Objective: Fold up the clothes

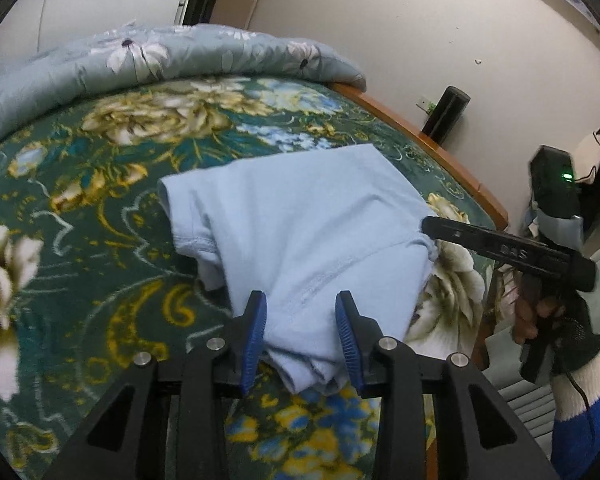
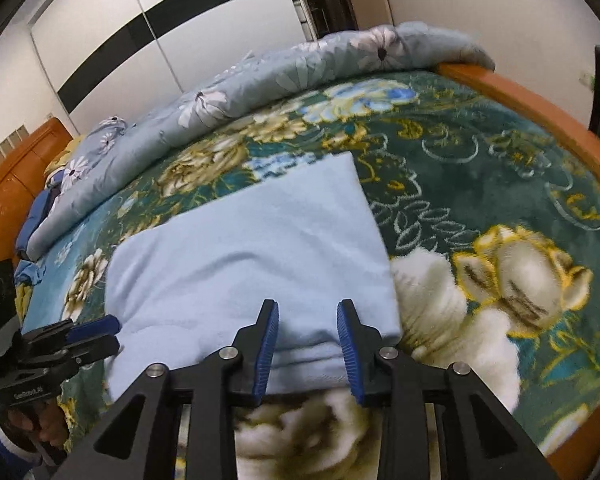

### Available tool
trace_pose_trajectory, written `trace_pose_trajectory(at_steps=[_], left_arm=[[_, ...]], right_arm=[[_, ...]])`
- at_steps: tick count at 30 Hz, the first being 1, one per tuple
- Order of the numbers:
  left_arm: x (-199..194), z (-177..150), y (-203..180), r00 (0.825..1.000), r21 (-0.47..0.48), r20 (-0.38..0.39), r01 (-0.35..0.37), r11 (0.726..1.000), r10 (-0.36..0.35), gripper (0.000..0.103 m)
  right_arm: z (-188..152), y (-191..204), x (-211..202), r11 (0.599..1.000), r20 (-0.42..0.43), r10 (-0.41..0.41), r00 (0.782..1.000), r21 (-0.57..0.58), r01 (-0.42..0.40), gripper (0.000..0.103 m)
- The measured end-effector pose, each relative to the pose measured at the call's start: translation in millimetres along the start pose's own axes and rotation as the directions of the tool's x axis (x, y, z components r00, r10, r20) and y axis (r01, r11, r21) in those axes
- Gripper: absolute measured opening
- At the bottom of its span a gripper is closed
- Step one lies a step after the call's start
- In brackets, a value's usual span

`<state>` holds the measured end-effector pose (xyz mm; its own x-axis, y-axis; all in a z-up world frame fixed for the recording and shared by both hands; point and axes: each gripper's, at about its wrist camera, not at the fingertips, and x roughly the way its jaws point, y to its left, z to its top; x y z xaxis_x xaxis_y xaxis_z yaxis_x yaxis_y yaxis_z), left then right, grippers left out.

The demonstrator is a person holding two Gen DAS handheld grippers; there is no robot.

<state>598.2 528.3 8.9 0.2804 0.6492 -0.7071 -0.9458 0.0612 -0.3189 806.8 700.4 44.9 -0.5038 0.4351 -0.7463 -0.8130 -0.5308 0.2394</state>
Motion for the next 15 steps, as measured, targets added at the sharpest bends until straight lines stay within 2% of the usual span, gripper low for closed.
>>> trace_pose_trajectory(at_steps=[4,9,11,13,15], left_arm=[[-18.4,-10.6,1.5,0.999,0.013,0.029,-0.035,0.999,0.035,0.044],[-34.6,-41.1,5.9,0.993,0.056,0.017,-0.114,0.992,0.114,0.051],[-38.2,-52.6,11.3,0.989,0.059,0.009,-0.147,0.987,0.147,0.059],[-40.8,-64.1,18.3,0.984,0.056,-0.002,-0.177,0.983,0.178,0.061],[-40.8,-72.7,25.3,0.974,0.065,-0.022,-0.223,0.973,0.225,0.061]], right_arm=[[-20.5,29.8,-20.1,0.999,0.030,-0.034,0.999,0.004,0.034,0.034],[-60.3,68.1,-26.1,0.997,0.051,-0.076,0.996,0.037,0.074,0.037],[-76.9,85.8,-25.2,0.993,0.066,-0.113,0.991,0.049,0.110,0.051],[-89.0,99.6,-22.3,0.989,0.076,-0.134,0.988,0.069,0.129,0.065],[-98.5,112.1,-18.4,0.989,0.078,-0.131,0.988,0.080,0.125,0.071]])
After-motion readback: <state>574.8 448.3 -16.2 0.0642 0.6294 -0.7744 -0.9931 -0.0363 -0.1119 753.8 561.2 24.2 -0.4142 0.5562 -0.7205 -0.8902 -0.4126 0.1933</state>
